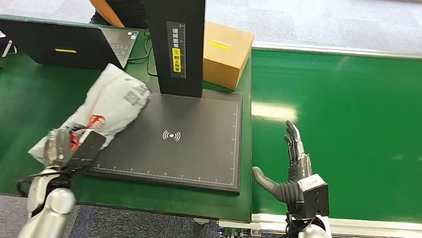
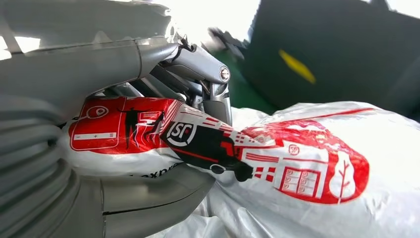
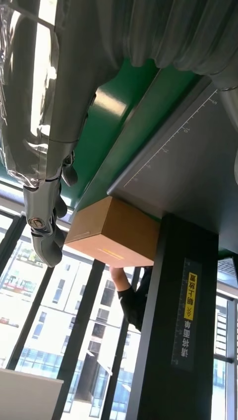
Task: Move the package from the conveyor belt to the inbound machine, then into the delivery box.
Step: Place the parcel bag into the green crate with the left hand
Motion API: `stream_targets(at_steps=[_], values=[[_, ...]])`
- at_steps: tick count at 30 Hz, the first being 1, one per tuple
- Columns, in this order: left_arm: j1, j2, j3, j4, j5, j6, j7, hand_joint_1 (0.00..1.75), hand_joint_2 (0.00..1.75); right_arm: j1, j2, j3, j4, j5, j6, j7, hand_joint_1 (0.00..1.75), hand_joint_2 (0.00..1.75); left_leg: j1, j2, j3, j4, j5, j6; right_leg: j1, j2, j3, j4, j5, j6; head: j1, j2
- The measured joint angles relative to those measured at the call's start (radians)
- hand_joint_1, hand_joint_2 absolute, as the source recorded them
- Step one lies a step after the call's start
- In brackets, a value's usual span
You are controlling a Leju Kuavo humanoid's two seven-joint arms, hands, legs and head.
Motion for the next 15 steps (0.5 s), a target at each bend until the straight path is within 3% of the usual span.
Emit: stream_targets(at_steps=[4,8,15], values=[[-0.043,0.043,0.121,0.001,0.008,0.058,-0.018,1.75,1.75,-0.003,0.000,0.000,0.003,-0.013,-0.002,0.000,0.00,1.75,0.000,0.000,0.000,0.000,0.000,-0.001,0.000,0.000,0.000,0.000,0.000,0.000,0.000,0.000],[-0.088,0.060,0.203,0.001,0.035,0.089,-0.030,0.04,1.75,-0.011,0.000,0.000,0.004,-0.023,-0.009,0.007,0.00,1.75,0.000,0.000,0.000,0.000,0.001,-0.001,0.000,0.000,0.000,0.001,0.000,0.000,0.000,0.000],[-0.109,0.057,0.237,0.001,0.073,0.088,-0.116,0.00,1.75,-0.013,0.000,0.000,0.005,-0.024,-0.016,0.012,0.00,1.75,0.000,0.000,0.000,0.001,0.000,-0.001,0.000,0.000,0.000,0.000,0.000,0.000,0.000,0.000]])
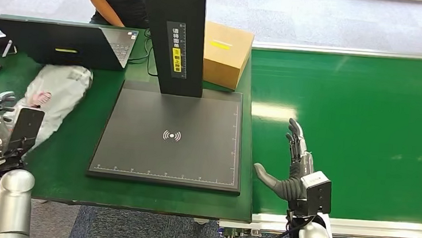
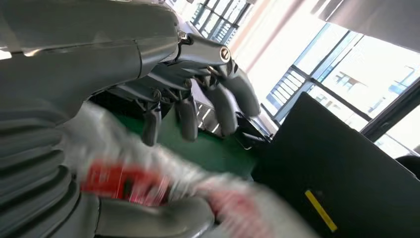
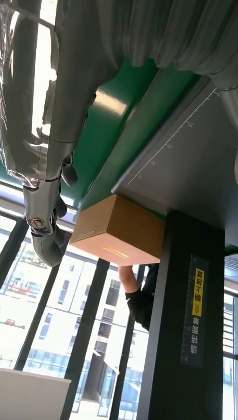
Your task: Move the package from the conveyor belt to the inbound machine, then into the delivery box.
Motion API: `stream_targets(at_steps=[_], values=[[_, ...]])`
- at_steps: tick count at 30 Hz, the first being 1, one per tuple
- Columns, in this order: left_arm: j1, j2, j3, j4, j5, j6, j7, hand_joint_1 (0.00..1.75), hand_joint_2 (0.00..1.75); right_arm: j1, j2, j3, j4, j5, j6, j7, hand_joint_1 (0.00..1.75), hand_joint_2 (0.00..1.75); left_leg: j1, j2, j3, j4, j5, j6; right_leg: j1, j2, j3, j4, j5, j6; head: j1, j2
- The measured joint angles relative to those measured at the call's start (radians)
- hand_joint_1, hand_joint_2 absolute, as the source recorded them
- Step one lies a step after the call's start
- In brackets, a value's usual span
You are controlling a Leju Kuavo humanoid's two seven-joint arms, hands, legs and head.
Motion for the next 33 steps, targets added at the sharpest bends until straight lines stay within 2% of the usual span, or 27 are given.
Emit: stream_targets(at_steps=[8,11,14,16,19,22,26,28,33], values=[[0.004,-0.025,-0.003,-0.011,0.004,0.002,-0.007,0.00,1.75,-0.007,0.000,0.000,0.008,0.000,-0.002,0.000,0.00,1.75,0.000,0.000,0.000,0.000,0.000,0.000,0.000,0.000,0.000,0.000,0.000,0.000,0.000,0.000],[0.013,-0.038,-0.007,-0.037,0.111,-0.044,-0.085,0.00,1.75,-0.007,0.000,0.000,0.011,-0.002,-0.005,-0.001,0.00,1.75,0.000,0.000,0.000,0.000,0.000,0.000,0.000,0.000,0.000,0.000,0.000,0.000,0.000,0.000],[0.028,-0.056,-0.025,-0.078,0.318,-0.196,-0.220,0.00,1.75,-0.008,0.000,0.000,0.013,-0.009,-0.005,-0.007,0.00,1.75,0.000,0.000,0.000,0.000,0.000,0.000,0.000,0.000,0.000,0.000,0.000,0.000,0.000,0.000],[0.044,-0.066,-0.045,-0.104,0.500,-0.398,-0.304,0.00,1.75,-0.012,0.000,0.000,0.019,-0.014,-0.004,-0.013,0.00,1.75,0.000,0.000,0.000,0.000,0.000,0.000,0.000,0.000,0.000,0.000,0.000,0.000,0.000,0.000],[0.071,-0.078,-0.083,-0.126,0.756,-0.756,-0.406,0.00,1.75,-0.029,-0.001,0.003,0.037,-0.016,0.000,-0.023,0.00,1.75,-0.001,0.000,0.000,0.000,0.000,0.000,0.000,0.000,0.000,0.000,0.000,0.000,0.000,0.000],[0.095,-0.090,-0.123,-0.133,0.880,-0.975,-0.441,0.00,1.75,-0.048,-0.002,0.010,0.055,-0.017,0.001,-0.027,0.00,1.75,-0.001,0.000,0.000,0.000,0.000,0.000,0.000,0.000,0.000,0.000,0.000,0.000,0.000,0.000],[0.123,-0.114,-0.181,-0.136,0.980,-1.129,-0.375,0.00,1.75,-0.058,-0.003,0.023,0.071,-0.017,0.002,-0.028,0.00,1.75,-0.001,0.000,0.000,0.000,0.000,0.000,0.000,0.000,0.000,0.000,0.000,0.000,0.000,0.000],[0.132,-0.129,-0.211,-0.133,1.019,-1.163,-0.337,0.00,1.75,-0.058,-0.003,0.027,0.076,-0.017,0.004,-0.029,0.00,1.75,-0.001,0.000,0.000,0.000,0.000,0.000,0.000,0.000,0.000,0.000,0.000,0.000,0.000,0.000],[0.137,-0.150,-0.265,-0.113,1.056,-1.188,-0.323,0.00,1.75,-0.058,-0.003,0.033,0.085,-0.013,0.015,-0.029,0.00,1.75,-0.001,0.000,0.000,0.000,0.000,0.000,0.000,0.000,0.000,0.000,0.000,0.000,0.000,0.000]])
